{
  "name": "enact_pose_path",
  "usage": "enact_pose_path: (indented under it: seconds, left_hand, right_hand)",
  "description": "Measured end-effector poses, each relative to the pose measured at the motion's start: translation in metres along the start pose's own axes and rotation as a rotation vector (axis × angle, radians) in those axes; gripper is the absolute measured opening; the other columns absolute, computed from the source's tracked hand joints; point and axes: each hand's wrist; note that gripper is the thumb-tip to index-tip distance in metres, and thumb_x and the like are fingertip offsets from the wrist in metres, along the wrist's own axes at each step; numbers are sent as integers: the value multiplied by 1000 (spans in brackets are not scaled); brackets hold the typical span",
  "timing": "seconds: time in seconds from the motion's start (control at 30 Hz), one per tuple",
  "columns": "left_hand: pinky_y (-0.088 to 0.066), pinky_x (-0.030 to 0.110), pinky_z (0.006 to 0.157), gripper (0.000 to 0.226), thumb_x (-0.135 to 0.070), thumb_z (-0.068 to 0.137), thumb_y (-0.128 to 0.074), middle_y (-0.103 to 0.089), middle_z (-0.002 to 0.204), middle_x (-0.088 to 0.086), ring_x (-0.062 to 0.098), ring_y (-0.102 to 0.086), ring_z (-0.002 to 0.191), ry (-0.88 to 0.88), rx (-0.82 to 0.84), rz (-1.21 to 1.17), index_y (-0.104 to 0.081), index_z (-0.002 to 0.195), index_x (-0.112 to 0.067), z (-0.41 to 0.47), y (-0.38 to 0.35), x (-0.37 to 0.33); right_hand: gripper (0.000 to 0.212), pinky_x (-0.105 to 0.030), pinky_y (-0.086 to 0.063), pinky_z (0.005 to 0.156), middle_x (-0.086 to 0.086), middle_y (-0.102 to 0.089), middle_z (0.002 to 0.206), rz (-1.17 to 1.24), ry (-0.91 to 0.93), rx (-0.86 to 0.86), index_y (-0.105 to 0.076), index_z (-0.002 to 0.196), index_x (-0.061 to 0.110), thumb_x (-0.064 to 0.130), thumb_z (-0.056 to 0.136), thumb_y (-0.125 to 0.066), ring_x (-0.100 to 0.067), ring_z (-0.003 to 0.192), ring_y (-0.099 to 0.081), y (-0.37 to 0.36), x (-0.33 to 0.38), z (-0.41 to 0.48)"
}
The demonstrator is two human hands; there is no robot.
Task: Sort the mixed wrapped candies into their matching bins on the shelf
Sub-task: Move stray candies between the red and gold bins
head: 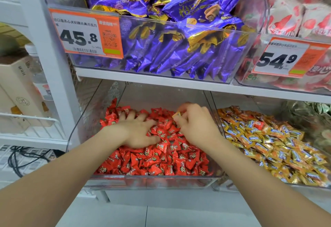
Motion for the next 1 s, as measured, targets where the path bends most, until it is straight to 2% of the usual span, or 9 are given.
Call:
enact_pose_path:
  seconds: [0.17,0.3,0.4,0.53,0.67,0.73,0.8,0.83,1.0]
  left_hand:
    - [4,62,126,77,-72,101,-24,-3,175,6,40,6,159,-209,91,-25,-15,165,-31,-31,-12,-52]
    - [0,59,128,58,-60,106,-32,2,175,5,38,10,160,-327,153,-165,-20,161,-44,-36,-11,-57]
    - [-4,61,127,53,-53,106,-39,-1,174,-1,33,8,160,-375,84,-252,-28,157,-48,-34,-17,-60]
    - [-15,54,127,67,-48,92,-45,-7,170,-7,27,-7,158,-434,-169,-379,-22,155,-49,-32,-23,-79]
    - [-29,45,123,56,-41,95,-54,-37,161,-3,17,-31,151,-493,-346,-470,-45,150,-39,-29,-18,-99]
    - [-35,45,117,53,-41,95,-53,-55,146,-5,19,-47,139,-457,-372,-416,-50,147,-34,-31,-16,-105]
    - [-35,47,115,54,-46,96,-51,-55,141,-2,27,-47,132,-348,-351,-323,-44,148,-34,-40,-13,-107]
    - [-35,49,113,55,-51,97,-50,-51,140,1,31,-43,129,-266,-335,-250,-40,148,-34,-46,-10,-106]
    - [-42,55,105,74,-74,94,-41,-35,142,14,41,-35,131,211,-267,31,-38,141,-18,-77,3,-79]
  right_hand:
    - [13,-43,-58,79,3,-73,81,11,127,11,-68,111,30,23,102,-61,-23,81,-71,17,-6,-18]
    - [20,-33,-57,86,16,-71,88,63,228,31,-70,111,30,17,96,-70,-4,82,-68,36,2,-41]
    - [12,-22,-54,76,18,-72,81,115,243,-59,-72,102,29,22,93,-76,-3,74,-68,53,5,-56]
    - [9,-21,-48,64,10,-68,68,272,66,-237,-74,91,28,22,86,-77,-6,62,-62,73,-3,-72]
    - [3,-32,-49,66,11,-68,65,310,-225,-370,-72,85,24,24,85,-70,-5,59,-59,88,-32,-75]
    - [18,-37,-52,77,7,-72,79,147,-293,-306,-74,105,22,28,91,-66,-13,75,-66,91,-51,-77]
    - [44,-44,-48,95,-10,-67,114,-158,-263,-217,-62,138,16,25,94,-61,-31,104,-60,90,-63,-82]
    - [50,-47,-45,99,-14,-60,122,-239,-208,-222,-57,143,17,20,93,-60,-37,112,-54,88,-65,-84]
    - [28,-38,-48,92,2,-66,98,-81,233,-204,-74,103,22,11,87,-54,-23,100,-61,76,-26,-95]
Point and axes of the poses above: each hand's wrist, its own z-axis towards the middle knuckle, its own y-axis out of the back of the hand, x = y × z
